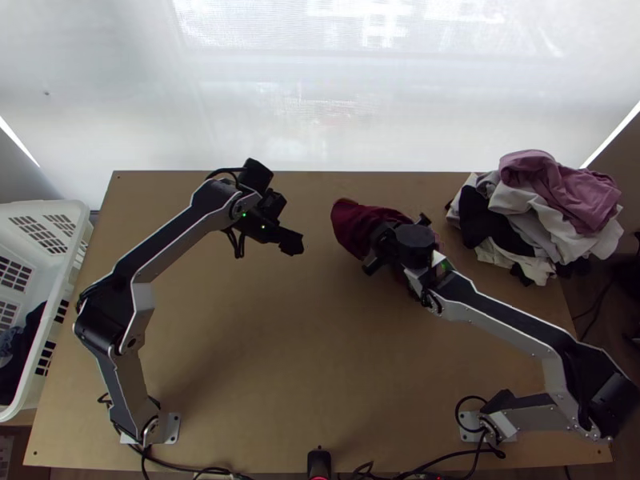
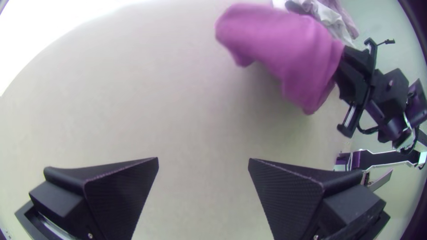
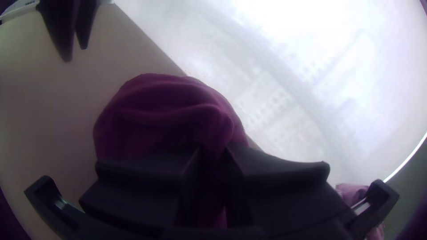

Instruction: Fold the t-shirt

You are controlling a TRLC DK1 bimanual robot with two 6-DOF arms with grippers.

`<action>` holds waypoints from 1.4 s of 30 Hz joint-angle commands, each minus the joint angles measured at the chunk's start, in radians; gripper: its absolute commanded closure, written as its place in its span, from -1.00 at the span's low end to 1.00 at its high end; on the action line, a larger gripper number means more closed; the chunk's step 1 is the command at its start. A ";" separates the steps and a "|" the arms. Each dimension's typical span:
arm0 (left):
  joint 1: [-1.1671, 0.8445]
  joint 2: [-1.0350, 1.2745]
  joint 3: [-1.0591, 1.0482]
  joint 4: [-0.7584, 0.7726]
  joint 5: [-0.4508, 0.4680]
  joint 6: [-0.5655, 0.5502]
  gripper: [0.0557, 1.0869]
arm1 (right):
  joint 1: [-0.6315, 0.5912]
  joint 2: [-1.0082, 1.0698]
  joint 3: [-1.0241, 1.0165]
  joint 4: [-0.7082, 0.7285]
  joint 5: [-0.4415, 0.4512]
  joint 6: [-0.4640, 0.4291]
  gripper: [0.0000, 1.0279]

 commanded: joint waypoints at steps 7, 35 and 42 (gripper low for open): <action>0.071 -0.209 -0.211 -0.003 -0.040 -0.002 -0.90 | -0.258 -0.256 0.128 0.006 0.065 -0.042 0.95; 0.128 -0.411 -0.574 0.045 -0.073 0.004 -0.90 | -1.275 -0.244 0.347 0.018 -0.174 0.237 0.95; 0.152 -0.437 -0.594 0.045 -0.073 0.011 -0.90 | -1.200 -0.065 0.444 0.048 -0.173 0.254 0.95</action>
